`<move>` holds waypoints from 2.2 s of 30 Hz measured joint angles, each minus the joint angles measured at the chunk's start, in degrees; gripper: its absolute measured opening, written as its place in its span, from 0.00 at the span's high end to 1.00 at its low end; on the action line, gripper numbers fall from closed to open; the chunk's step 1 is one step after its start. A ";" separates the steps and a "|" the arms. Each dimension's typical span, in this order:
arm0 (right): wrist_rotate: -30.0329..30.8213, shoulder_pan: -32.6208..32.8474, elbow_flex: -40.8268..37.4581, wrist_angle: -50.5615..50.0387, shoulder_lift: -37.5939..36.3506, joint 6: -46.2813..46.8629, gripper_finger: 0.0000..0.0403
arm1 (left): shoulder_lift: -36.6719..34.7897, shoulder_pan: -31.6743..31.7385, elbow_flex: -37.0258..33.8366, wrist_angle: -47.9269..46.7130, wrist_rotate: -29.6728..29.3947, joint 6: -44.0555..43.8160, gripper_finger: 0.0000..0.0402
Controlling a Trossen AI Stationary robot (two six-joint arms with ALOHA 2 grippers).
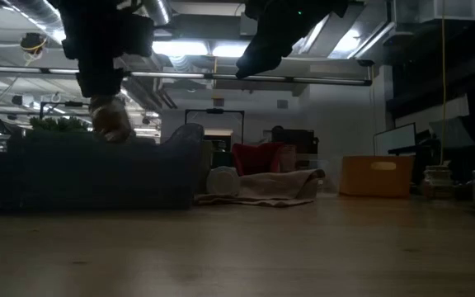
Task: Sort spices by type
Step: Put the brown seasoning bottle into the black bin
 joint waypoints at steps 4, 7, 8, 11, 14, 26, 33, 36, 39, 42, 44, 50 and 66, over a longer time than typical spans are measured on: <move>0.00 0.00 0.00 -0.01 0.00 0.00 0.25 | 3.21 0.00 2.03 -1.40 -0.08 3.51 0.68; 0.00 0.00 0.00 -0.01 0.00 0.00 0.25 | 4.96 0.00 2.66 -1.70 -0.50 5.27 0.68; 0.00 0.00 0.00 0.01 0.00 0.00 0.25 | 5.50 0.00 2.81 -1.80 -0.70 5.62 0.68; 0.00 0.00 0.00 0.00 0.00 0.00 0.25 | 6.94 0.00 2.92 -2.02 -1.13 6.95 0.68; 0.00 0.00 0.00 -0.02 -0.02 0.00 0.25 | 8.41 0.00 2.92 -2.24 -1.75 8.39 0.68; 0.02 0.02 0.00 -0.02 0.00 0.00 0.25 | 10.46 0.00 2.92 -3.42 -7.12 11.61 0.68; 0.00 0.02 0.00 -0.02 0.00 0.00 0.25 | 10.46 -0.64 2.92 -3.53 -7.16 14.81 0.68; 0.00 0.02 0.00 -0.02 0.00 0.00 0.25 | 10.46 -1.23 2.92 -3.49 -7.15 16.58 0.68; 0.02 0.07 0.00 -0.02 0.00 0.00 0.25 | 10.46 -1.69 2.92 -3.42 -7.15 17.99 0.68; 0.00 0.07 0.00 -0.02 0.00 0.00 0.25 | 10.46 -1.92 2.92 -3.42 -7.15 19.03 0.68; 0.00 0.07 0.00 -0.02 0.00 0.00 0.25 | 10.46 -1.92 2.92 -3.38 -7.15 19.03 0.68; 0.00 0.07 0.00 -0.02 0.00 0.00 0.25 | 10.46 -1.92 2.92 -3.32 -7.15 19.01 0.68; 0.02 0.04 0.00 -0.02 0.00 -0.02 0.25 | 9.88 -1.90 2.92 -3.08 -7.13 18.57 0.51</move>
